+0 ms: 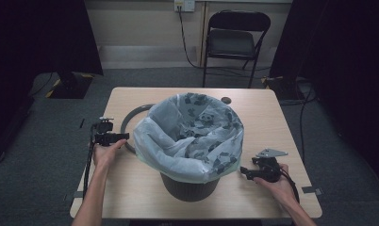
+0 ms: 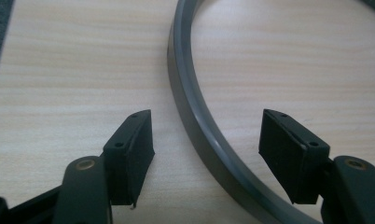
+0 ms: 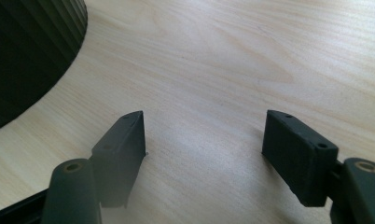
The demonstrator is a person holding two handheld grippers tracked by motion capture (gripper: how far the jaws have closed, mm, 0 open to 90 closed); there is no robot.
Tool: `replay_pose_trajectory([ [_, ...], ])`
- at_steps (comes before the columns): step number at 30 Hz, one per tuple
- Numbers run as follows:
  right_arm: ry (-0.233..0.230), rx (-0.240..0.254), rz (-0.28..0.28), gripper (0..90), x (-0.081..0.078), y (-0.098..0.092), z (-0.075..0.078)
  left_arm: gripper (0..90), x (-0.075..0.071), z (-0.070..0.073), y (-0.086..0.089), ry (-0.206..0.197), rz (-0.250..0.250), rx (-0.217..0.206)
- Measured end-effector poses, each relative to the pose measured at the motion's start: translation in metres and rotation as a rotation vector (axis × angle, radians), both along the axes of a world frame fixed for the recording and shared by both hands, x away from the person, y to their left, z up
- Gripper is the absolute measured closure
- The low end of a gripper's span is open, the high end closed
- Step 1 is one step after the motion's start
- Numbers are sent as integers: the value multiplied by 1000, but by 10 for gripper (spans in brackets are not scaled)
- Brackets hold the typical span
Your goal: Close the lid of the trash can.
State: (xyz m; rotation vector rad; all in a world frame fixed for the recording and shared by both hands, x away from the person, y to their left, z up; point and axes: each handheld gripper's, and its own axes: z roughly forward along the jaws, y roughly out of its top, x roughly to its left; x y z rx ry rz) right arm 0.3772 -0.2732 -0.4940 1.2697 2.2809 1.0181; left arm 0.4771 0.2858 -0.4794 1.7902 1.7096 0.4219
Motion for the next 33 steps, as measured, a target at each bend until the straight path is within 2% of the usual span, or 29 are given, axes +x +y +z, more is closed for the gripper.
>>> replay_pose_trajectory([
  [1, -7, 0, 1, 282, -1, 1, -1, 358, 1, -1, 1, 9, -3, 20],
  [5, -47, -17, 3, 279, -4, 3, -4, 378, 2, -3, 4, 8, 26, 10],
  [6, -56, -20, 5, 276, -5, 3, -5, 382, 2, -3, 4, 9, 28, 22],
  [8, -59, -22, 5, 275, -5, 3, -5, 420, 1, -4, 3, 1, 35, 56],
  [11, -59, -22, 3, 273, -5, 4, -5, 521, -2, -5, 5, -17, 47, 80],
  [13, -58, -22, 2, 273, -5, 4, -5, 550, -3, -4, 7, -9, 60, 96],
  [15, -58, -22, 2, 273, -5, 4, -5, 587, -5, -5, 10, -18, 65, 91],
  [17, -58, -22, 2, 273, -5, 4, -5, 591, -6, -5, 11, -22, 63, 117],
  [20, -59, -23, 2, 273, -5, 4, -5, 585, -6, -5, 10, -24, 30, 152],
  [24, -59, -23, 3, 273, -5, 4, -5, 581, -5, -4, 7, -11, 55, 160],
  [26, -58, -22, 2, 273, -5, 4, -5, 650, -6, -4, 7, -13, 66, 161],
  [29, -58, -22, 3, 273, -5, 4, -5, 684, -6, -3, 6, -6, 65, 165],
  [32, -58, -22, 3, 272, -5, 4, -5, 747, -6, -4, 4, -16, 63, 160],
  [33, -58, -22, 3, 273, -5, 4, -5, 775, -6, -4, 3, -15, 68, 179],
])
